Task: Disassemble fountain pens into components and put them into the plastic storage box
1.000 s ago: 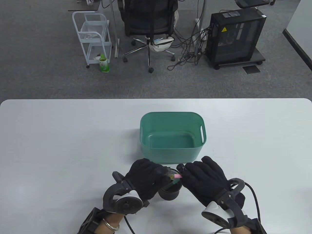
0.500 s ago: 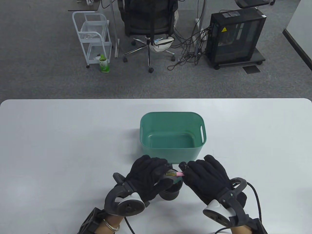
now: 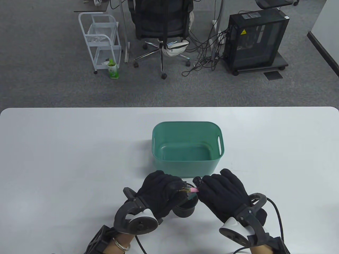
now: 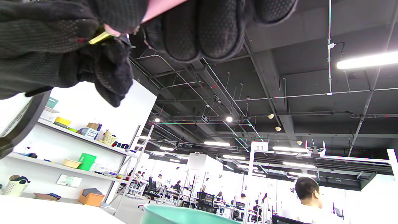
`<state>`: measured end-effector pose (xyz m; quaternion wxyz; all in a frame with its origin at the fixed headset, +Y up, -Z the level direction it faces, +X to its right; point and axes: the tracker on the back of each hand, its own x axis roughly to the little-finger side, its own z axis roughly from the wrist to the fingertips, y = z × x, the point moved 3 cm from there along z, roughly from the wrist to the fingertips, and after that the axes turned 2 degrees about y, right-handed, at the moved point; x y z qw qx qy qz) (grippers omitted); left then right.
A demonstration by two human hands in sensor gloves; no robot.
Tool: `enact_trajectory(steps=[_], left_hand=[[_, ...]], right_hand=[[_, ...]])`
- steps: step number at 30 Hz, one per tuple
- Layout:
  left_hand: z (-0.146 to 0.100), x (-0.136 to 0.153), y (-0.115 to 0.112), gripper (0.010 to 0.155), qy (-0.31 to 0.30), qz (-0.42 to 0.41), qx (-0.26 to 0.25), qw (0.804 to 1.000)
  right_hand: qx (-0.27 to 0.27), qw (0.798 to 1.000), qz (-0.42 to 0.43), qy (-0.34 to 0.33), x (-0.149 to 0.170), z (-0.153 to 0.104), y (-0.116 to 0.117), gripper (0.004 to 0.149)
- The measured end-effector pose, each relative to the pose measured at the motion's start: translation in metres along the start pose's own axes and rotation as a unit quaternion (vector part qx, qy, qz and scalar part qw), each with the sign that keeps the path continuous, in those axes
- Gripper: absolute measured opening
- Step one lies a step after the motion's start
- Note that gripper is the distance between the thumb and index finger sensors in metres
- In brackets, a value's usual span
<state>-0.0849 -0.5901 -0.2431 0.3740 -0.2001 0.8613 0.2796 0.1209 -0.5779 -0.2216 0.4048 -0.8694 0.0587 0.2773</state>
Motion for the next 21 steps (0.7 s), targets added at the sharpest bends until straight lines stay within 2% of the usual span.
enact_trajectory(steps=[21], left_hand=[[0.0002,0.0043,-0.0003,0.051,0.001,-0.017,-0.004,1.000]], right_hand=[[-0.002,1.000,0.006,-0.008,-0.0050,-0.0007,0.0009,0.044]])
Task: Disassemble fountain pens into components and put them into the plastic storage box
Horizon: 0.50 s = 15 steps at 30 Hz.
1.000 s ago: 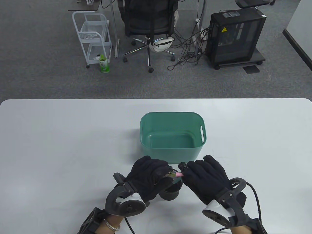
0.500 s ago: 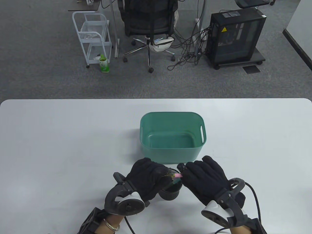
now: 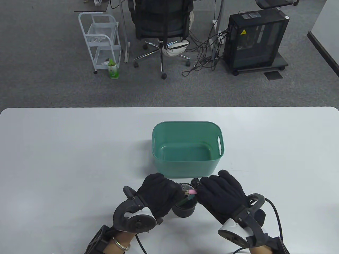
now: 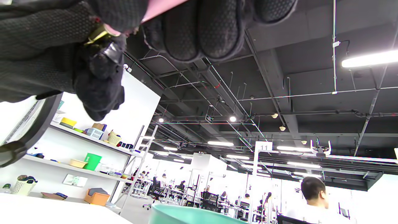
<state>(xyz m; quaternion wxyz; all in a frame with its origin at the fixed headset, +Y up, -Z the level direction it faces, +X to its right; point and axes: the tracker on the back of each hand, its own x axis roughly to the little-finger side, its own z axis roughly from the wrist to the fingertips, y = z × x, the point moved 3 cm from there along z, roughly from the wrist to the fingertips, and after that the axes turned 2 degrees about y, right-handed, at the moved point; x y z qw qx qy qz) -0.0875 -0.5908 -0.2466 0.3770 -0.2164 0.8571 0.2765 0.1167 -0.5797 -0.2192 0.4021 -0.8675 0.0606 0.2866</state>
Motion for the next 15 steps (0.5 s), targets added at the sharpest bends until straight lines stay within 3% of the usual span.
enact_trajectory(steps=[15], left_hand=[[-0.0004,0.0014,-0.0010,0.058,0.005,0.004,0.007,1.000]], right_hand=[[-0.003,1.000,-0.003,0.002,0.0009,0.0008,0.0006,0.044]])
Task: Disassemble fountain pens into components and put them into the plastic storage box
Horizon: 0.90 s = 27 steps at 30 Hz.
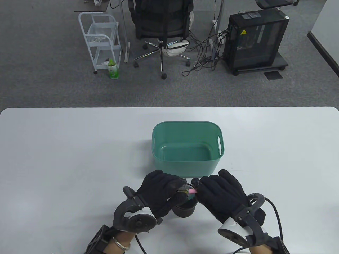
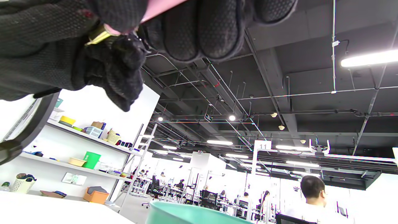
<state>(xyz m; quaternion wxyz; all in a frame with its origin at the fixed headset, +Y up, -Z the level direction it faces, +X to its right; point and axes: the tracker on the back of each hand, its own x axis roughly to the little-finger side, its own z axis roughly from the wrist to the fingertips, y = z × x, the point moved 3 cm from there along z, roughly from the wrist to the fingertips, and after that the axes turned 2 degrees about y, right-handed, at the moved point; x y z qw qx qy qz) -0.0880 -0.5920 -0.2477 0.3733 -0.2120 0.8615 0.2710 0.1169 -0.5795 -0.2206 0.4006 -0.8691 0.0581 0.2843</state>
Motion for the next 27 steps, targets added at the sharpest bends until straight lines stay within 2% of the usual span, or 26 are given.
enact_trajectory(steps=[13,27], left_hand=[[0.0004,-0.0041,-0.0032,0.059,-0.006,0.017,0.015,1.000],[0.0001,-0.0055,-0.0029,0.044,-0.009,0.015,0.005,1.000]], right_hand=[[0.001,1.000,-0.006,0.005,0.0025,0.0005,-0.0010,0.044],[-0.001,1.000,-0.007,0.004,0.0031,0.0004,0.0000,0.044]])
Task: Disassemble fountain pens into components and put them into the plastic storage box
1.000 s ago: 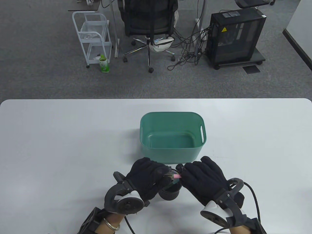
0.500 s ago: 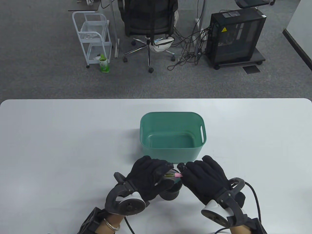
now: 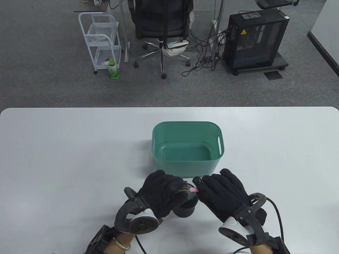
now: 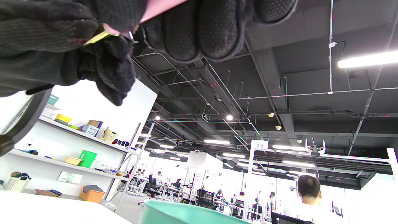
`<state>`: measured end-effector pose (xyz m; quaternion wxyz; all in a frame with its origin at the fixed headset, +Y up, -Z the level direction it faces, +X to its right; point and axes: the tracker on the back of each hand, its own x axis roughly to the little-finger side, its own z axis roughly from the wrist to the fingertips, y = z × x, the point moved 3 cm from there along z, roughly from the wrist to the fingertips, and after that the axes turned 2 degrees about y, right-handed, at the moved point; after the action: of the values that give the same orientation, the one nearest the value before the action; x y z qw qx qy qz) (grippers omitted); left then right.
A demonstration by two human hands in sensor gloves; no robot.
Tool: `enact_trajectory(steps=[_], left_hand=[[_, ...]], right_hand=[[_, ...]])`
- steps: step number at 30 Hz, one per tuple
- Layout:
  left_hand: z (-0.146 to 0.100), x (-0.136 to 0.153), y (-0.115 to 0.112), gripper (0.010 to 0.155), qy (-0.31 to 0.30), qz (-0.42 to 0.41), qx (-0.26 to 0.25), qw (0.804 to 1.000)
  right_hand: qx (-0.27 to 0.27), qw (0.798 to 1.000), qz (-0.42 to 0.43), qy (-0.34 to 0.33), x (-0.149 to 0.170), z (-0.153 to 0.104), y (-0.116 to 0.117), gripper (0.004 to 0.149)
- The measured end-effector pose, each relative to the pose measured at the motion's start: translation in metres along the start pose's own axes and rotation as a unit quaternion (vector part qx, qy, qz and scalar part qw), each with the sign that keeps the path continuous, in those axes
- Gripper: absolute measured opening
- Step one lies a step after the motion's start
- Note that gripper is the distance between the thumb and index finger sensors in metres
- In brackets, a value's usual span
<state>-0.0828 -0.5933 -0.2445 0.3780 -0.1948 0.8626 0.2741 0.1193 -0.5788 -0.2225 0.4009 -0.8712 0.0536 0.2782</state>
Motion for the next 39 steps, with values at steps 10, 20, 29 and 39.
enact_trajectory(steps=[10,20,29,39], left_hand=[[0.0002,0.0015,-0.0011,0.045,0.002,-0.006,0.008,1.000],[0.0007,0.0032,-0.0011,0.049,-0.001,-0.016,0.004,1.000],[0.0006,0.0044,-0.0004,0.051,0.001,-0.019,0.000,1.000],[-0.0002,0.0069,-0.0011,0.057,0.007,-0.019,0.012,1.000]], right_hand=[[-0.002,1.000,-0.001,-0.003,-0.0012,0.0001,0.0008,0.044],[0.000,1.000,0.001,-0.007,-0.0035,-0.0002,0.0006,0.044],[0.000,1.000,0.001,-0.008,-0.0048,-0.0008,0.0005,0.044],[-0.001,1.000,0.000,-0.007,-0.0045,-0.0008,0.0009,0.044]])
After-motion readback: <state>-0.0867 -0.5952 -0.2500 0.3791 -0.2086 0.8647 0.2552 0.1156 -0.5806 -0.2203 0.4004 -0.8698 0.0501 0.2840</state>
